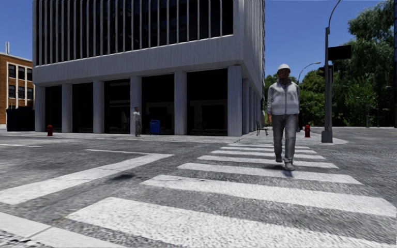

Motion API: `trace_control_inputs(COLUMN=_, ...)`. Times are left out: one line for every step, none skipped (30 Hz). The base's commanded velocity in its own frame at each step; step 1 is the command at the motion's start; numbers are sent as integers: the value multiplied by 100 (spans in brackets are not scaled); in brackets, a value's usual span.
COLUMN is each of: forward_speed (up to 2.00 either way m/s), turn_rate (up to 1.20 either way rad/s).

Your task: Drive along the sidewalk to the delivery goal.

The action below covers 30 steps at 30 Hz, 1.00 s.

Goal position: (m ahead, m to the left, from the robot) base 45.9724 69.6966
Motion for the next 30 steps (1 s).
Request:
trace_control_inputs(forward_speed=200, turn_rate=0)
trace_control_inputs(forward_speed=200, turn_rate=0)
trace_control_inputs(forward_speed=199, turn_rate=0)
trace_control_inputs(forward_speed=197, turn_rate=0)
trace_control_inputs(forward_speed=197, turn_rate=0)
trace_control_inputs(forward_speed=195, turn_rate=0)
trace_control_inputs(forward_speed=191, turn_rate=0)
trace_control_inputs(forward_speed=188, turn_rate=0)
trace_control_inputs(forward_speed=182, turn_rate=0)
trace_control_inputs(forward_speed=182, turn_rate=0)
trace_control_inputs(forward_speed=177, turn_rate=0)
trace_control_inputs(forward_speed=167, turn_rate=0)
trace_control_inputs(forward_speed=161, turn_rate=0)
trace_control_inputs(forward_speed=158, turn_rate=0)
trace_control_inputs(forward_speed=158, turn_rate=0)
trace_control_inputs(forward_speed=148, turn_rate=0)
trace_control_inputs(forward_speed=138, turn_rate=0)
trace_control_inputs(forward_speed=134, turn_rate=0)
trace_control_inputs(forward_speed=130, turn_rate=0)
trace_control_inputs(forward_speed=130, turn_rate=0)
trace_control_inputs(forward_speed=125, turn_rate=0)
trace_control_inputs(forward_speed=122, turn_rate=0)
trace_control_inputs(forward_speed=121, turn_rate=0)
trace_control_inputs(forward_speed=121, turn_rate=0)
trace_control_inputs(forward_speed=121, turn_rate=0)
trace_control_inputs(forward_speed=121, turn_rate=0)
trace_control_inputs(forward_speed=121, turn_rate=0)
trace_control_inputs(forward_speed=121, turn_rate=0)
trace_control_inputs(forward_speed=121, turn_rate=0)
trace_control_inputs(forward_speed=121, turn_rate=0)
